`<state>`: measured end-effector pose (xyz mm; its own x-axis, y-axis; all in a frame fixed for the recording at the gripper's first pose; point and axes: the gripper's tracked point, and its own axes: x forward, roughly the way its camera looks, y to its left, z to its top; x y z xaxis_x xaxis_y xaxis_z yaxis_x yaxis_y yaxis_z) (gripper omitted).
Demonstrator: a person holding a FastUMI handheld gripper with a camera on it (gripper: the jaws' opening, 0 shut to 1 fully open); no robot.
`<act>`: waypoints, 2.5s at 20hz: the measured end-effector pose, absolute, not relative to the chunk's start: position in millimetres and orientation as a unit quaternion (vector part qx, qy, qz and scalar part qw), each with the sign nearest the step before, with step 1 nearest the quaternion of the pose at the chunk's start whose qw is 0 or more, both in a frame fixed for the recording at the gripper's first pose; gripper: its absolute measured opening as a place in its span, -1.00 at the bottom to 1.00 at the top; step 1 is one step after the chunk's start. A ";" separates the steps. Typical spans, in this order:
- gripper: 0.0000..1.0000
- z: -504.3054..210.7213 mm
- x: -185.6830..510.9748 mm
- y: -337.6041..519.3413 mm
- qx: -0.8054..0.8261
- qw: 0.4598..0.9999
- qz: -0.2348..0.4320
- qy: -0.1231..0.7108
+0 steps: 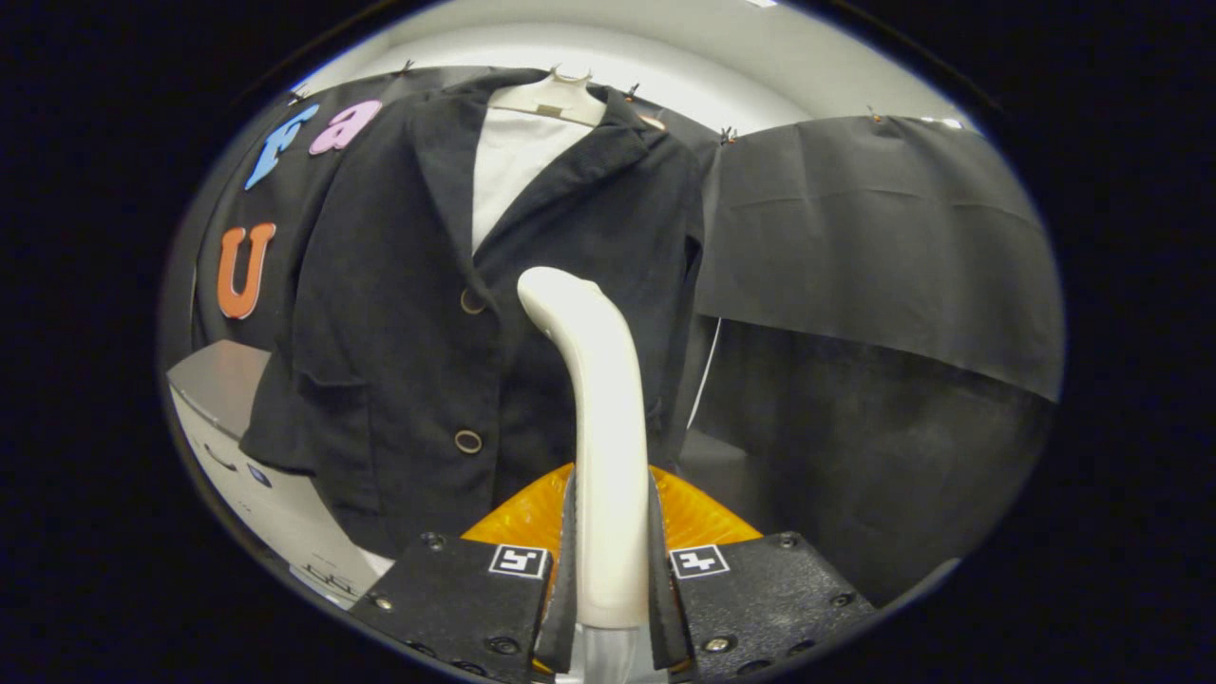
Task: Iron the clothes twice with a garment steamer, once on the left side and once on the right side.
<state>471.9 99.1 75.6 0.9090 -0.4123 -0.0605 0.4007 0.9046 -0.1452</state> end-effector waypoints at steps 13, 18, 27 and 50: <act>-0.32 3.4 463.0 102.8 -0.090 0.965 -0.226 0.097; -0.33 -28.8 458.5 105.1 -0.086 0.962 -0.227 0.128; -0.33 -72.3 464.1 101.6 -0.076 0.958 -0.223 0.165; -0.33 -73.3 442.5 122.3 -0.009 0.961 -0.202 0.189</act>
<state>442.5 122.3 -73.3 0.8473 -0.3912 -0.3592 0.3846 0.9184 -0.0929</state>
